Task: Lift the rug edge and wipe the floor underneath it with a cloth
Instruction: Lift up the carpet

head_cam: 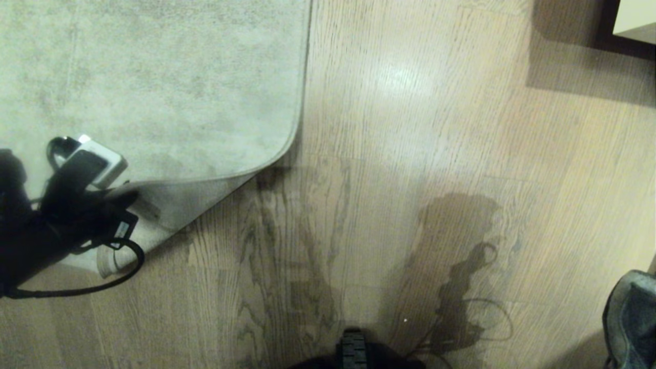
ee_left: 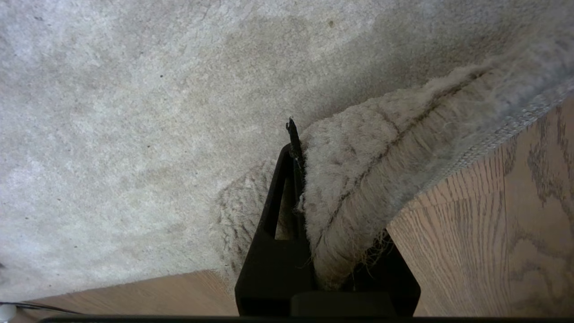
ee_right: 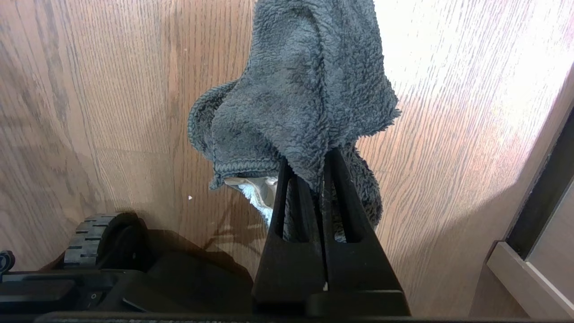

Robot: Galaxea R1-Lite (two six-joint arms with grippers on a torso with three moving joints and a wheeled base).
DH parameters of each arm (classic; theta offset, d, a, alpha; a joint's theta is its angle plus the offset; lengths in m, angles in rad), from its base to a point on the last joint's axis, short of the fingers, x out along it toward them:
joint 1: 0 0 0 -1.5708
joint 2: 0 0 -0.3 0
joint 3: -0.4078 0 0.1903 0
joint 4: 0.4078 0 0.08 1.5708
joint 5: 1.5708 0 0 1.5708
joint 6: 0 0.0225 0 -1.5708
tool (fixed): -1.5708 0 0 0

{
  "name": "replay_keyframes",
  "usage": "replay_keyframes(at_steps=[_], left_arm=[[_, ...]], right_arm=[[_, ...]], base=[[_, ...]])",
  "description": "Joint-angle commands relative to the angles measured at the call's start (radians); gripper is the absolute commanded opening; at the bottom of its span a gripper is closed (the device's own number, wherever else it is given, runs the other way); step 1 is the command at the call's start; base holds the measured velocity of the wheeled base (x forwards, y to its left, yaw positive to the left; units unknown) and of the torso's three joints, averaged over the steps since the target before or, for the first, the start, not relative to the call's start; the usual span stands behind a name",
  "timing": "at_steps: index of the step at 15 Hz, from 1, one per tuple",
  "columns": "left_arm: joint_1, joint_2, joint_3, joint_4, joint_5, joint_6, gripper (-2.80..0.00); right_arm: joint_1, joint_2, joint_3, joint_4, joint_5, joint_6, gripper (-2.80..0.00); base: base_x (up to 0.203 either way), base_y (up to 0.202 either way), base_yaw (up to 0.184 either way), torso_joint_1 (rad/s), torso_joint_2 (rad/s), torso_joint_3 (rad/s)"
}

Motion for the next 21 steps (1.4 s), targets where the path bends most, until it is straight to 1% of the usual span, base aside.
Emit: replay_keyframes(at_steps=[1, 10, 21], left_arm=[[0.001, 0.007, 0.001, -0.003, 0.001, 0.003, -2.8], [0.002, 0.005, 0.013, -0.006, 0.001, 0.003, -2.8], [0.004, 0.002, 0.022, -0.006, 0.001, 0.003, -2.8]], right_arm=[[0.0, 0.001, 0.0, -0.001, 0.0, 0.0, -2.8], [0.0, 0.001, 0.0, -0.001, 0.0, 0.0, -2.8], [0.0, 0.001, 0.0, -0.001, 0.0, 0.0, -2.8]], base=[[0.0, 0.0, 0.0, 0.0, 0.0, 0.0], [0.0, 0.007, 0.0, 0.0, 0.0, 0.001], [0.0, 0.184, -0.002, 0.003, 0.0, 0.003]])
